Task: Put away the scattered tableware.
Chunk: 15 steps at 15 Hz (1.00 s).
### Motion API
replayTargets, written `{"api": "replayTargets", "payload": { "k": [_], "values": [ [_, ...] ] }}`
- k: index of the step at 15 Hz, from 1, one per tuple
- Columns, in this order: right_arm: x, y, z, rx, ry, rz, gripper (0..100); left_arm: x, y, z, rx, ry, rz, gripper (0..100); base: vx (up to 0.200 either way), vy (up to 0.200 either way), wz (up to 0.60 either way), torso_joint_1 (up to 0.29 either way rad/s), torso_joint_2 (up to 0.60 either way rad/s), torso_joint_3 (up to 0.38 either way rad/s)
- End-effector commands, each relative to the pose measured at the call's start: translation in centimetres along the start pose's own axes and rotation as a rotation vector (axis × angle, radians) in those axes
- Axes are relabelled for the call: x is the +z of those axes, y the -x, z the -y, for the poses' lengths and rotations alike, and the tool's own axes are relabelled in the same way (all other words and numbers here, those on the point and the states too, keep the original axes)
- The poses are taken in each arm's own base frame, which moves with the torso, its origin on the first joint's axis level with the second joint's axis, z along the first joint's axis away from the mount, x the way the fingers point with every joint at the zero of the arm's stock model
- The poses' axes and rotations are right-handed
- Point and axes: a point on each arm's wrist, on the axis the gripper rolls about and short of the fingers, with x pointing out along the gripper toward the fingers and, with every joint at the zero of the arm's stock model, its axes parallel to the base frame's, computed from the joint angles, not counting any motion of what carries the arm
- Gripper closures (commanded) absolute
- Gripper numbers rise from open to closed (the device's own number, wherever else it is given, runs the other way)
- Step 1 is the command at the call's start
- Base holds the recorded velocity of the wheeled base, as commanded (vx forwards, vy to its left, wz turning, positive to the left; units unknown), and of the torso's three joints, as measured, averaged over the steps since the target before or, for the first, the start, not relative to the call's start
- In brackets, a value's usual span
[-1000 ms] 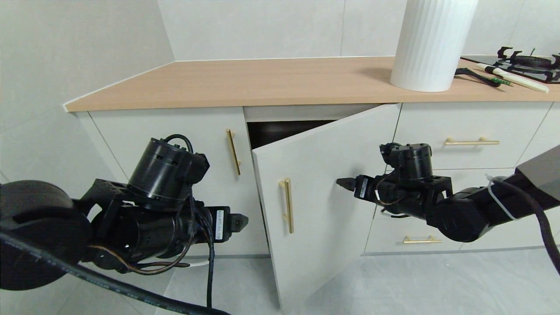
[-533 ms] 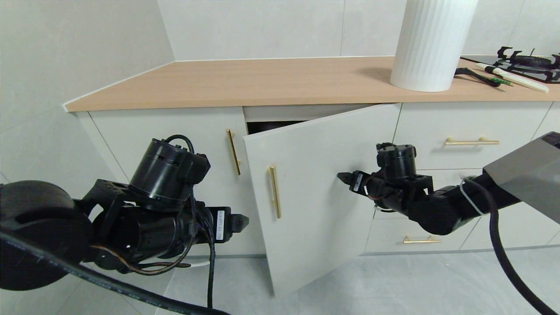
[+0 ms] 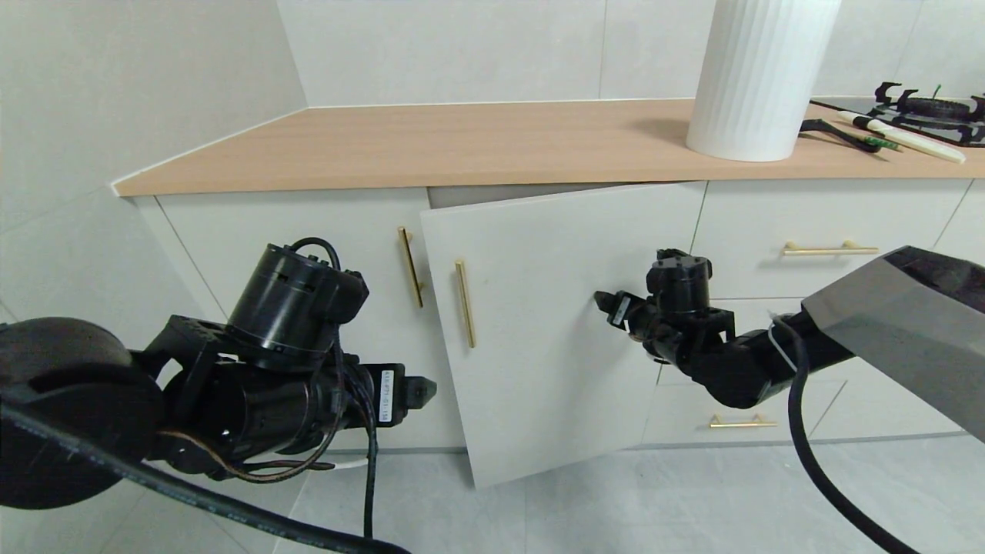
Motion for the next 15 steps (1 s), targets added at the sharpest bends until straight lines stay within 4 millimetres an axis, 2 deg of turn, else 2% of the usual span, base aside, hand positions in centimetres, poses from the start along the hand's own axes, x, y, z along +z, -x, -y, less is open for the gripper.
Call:
{"api": "replayTargets", "payload": {
  "k": [1,4,9,12,15],
  "values": [
    [-0.4,-0.6,0.1,-0.011,0.000,0.001,0,0.0,-0.1,0.0,0.001,-0.001,-0.002,0,0.000,0.000,0.00,0.000,0.00,0.000],
    [-0.7,-1.6,0.4,-0.065,-0.002,0.048,0,0.0,-0.1,0.0,0.001,-0.001,-0.002,0,0.000,0.000,0.00,0.000,0.00,0.000],
    [0.0,-2.5,0.7,-0.120,-0.011,0.107,0,0.0,-0.1,0.0,0.001,-0.001,-0.002,0,0.000,0.000,0.00,0.000,0.00,0.000],
    [-0.1,-4.0,1.3,-0.182,-0.010,0.149,0,0.0,-0.1,0.0,0.001,-0.001,-0.002,0,0.000,0.000,0.00,0.000,0.00,0.000],
    [-0.1,-4.1,1.4,-0.190,-0.011,0.153,0,0.0,-0.1,0.0,0.001,-0.001,-0.002,0,0.000,0.000,0.00,0.000,0.00,0.000]
  ]
}}
